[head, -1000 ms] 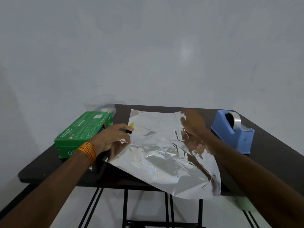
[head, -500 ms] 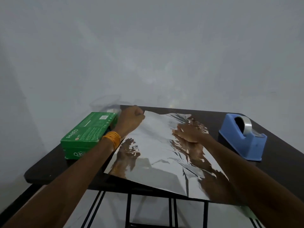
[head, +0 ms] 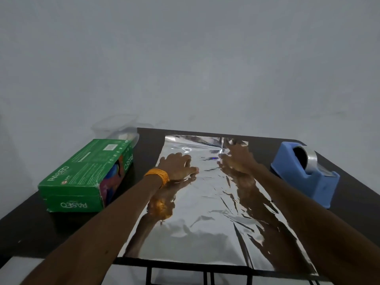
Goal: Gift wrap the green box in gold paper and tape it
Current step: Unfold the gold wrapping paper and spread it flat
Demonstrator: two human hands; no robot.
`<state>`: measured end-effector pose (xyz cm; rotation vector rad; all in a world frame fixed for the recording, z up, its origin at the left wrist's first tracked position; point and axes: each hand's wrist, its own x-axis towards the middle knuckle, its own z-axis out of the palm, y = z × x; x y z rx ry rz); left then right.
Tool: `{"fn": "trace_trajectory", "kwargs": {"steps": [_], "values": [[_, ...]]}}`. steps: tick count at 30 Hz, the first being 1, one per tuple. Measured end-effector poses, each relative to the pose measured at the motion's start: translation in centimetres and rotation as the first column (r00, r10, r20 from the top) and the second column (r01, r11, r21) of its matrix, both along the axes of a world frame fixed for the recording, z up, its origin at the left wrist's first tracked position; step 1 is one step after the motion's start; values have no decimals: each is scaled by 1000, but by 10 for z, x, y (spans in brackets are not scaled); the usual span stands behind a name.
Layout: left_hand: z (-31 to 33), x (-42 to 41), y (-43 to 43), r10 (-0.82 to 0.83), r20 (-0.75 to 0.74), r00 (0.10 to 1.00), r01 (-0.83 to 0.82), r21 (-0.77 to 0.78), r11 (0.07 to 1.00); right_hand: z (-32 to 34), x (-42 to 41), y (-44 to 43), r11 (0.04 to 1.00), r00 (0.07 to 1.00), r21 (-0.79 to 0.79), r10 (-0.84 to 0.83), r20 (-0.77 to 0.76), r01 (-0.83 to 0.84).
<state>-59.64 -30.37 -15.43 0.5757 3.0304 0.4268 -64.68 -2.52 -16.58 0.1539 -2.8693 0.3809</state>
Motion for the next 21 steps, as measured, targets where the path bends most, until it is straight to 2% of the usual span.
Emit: {"fn": "trace_trajectory", "kwargs": {"steps": [4,7,10,15,18,21], "values": [[-1,0,-1,-5,-34,999,5,3,1000,10,3,-7,986,986,125,-124,113,110],[1,2,0,7,-38,999,-7,0,1000,13,5,-17,980,978,135,-166,129,148],[3,3,1,15,-20,1000,-16,-13,1000,14,7,-21,990,989,80,-124,85,118],[0,9,-1,34,-47,998,-36,-39,999,16,11,-15,996,977,47,-86,193,78],[11,19,-6,79,-79,994,-76,39,996,25,28,-16,997,988,16,-81,132,80],[37,30,-18,119,-93,989,-111,87,990,33,42,-20,995,989,-66,-64,132,74]]}}
